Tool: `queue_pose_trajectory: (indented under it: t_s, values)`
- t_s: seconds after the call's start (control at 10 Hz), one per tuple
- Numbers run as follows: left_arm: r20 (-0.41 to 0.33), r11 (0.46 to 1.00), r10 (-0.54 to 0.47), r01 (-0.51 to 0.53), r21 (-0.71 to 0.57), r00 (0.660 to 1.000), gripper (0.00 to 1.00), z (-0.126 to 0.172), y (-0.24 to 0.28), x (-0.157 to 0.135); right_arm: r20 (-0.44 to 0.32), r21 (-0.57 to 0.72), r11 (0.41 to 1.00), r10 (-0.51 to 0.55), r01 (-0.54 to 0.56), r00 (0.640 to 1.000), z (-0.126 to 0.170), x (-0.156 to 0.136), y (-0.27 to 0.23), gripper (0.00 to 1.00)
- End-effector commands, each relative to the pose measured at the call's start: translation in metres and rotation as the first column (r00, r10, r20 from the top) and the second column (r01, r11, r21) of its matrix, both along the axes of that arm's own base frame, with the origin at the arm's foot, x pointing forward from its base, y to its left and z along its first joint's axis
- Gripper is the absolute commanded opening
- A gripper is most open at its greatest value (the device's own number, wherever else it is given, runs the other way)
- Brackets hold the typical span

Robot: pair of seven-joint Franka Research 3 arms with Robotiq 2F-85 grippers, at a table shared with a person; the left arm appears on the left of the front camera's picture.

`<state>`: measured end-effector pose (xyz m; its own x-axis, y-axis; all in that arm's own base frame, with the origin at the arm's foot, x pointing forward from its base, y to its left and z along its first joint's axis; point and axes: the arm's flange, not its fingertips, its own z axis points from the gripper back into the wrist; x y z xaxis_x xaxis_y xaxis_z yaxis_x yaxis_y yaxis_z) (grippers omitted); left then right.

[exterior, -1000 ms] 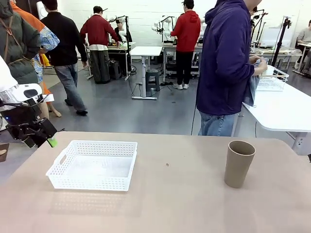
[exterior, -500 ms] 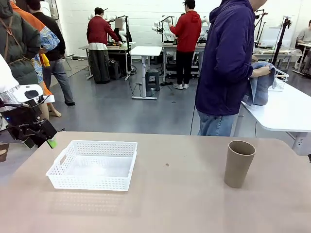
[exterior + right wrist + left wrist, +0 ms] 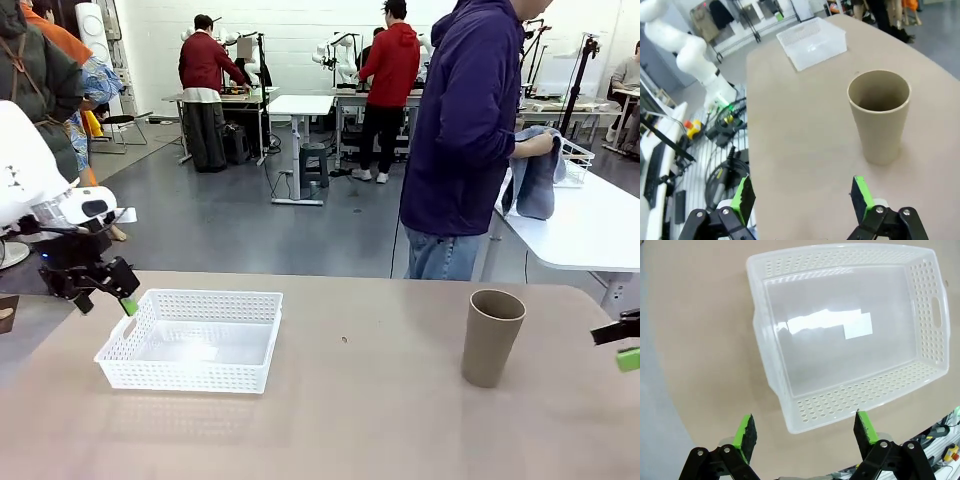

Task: Clean and organize the cups into the basket.
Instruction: Pick up the Organizing basket and move it to the center of the table, then pick up the Reusable plastic cup from the right side of the table and place it inside the Organizing basket.

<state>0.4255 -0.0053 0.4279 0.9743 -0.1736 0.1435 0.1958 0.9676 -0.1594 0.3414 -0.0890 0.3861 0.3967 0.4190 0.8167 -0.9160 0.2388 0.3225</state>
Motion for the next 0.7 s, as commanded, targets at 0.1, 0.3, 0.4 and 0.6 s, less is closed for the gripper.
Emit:
queue_pose_trajectory:
  t_s: [0.1,0.3,0.4,0.6]
  values:
    - [-0.011,0.995,0.006,-0.005,0.1,1.0,1.0,-0.017,-0.019,0.002,0.087,0.017,0.993,0.117,-0.119,0.989,-0.037,0.025,0.008,1.0]
    - [-0.052,0.989,0.008,0.0,0.147,0.999,1.0,-0.029,-0.024,0.005,0.092,0.016,0.988,0.154,-0.156,0.984,-0.061,0.041,0.017,1.0]
    - [-0.021,0.997,-0.012,0.013,0.075,1.0,1.0,-0.017,-0.02,0.002,0.1,0.009,0.991,0.134,-0.136,0.986,-0.069,0.048,0.022,1.0]
    - [-0.021,0.997,-0.012,0.013,0.075,1.0,1.0,-0.017,-0.02,0.002,0.179,-0.055,0.998,0.033,-0.024,0.983,-0.082,0.064,0.032,1.0]
